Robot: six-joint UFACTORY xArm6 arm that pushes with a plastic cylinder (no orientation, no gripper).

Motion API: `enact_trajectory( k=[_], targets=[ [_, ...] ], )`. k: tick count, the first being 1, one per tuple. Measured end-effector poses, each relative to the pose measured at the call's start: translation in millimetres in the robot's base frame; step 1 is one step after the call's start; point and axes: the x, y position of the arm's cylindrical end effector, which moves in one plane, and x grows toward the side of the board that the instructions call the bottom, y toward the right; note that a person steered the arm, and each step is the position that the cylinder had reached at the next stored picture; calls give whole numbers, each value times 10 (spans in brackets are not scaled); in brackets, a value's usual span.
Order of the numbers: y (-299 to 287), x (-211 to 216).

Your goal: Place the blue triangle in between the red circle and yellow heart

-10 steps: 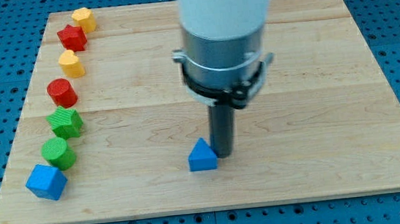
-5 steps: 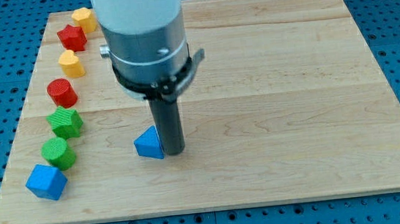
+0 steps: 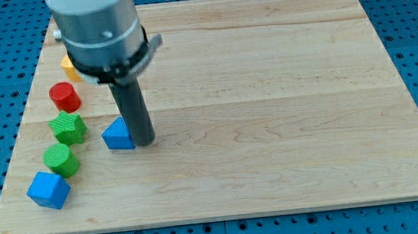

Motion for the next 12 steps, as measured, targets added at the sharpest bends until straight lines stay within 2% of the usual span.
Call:
enact_trajectory(
  k=[1, 2, 3, 4, 5, 6, 8, 12],
  targets=[
    [33, 113],
    [-293, -127],
    [-314, -532],
    [-395, -695],
    [-328, -375],
    [-437, -317],
    [-809, -719],
    [-880, -1270]
  ],
)
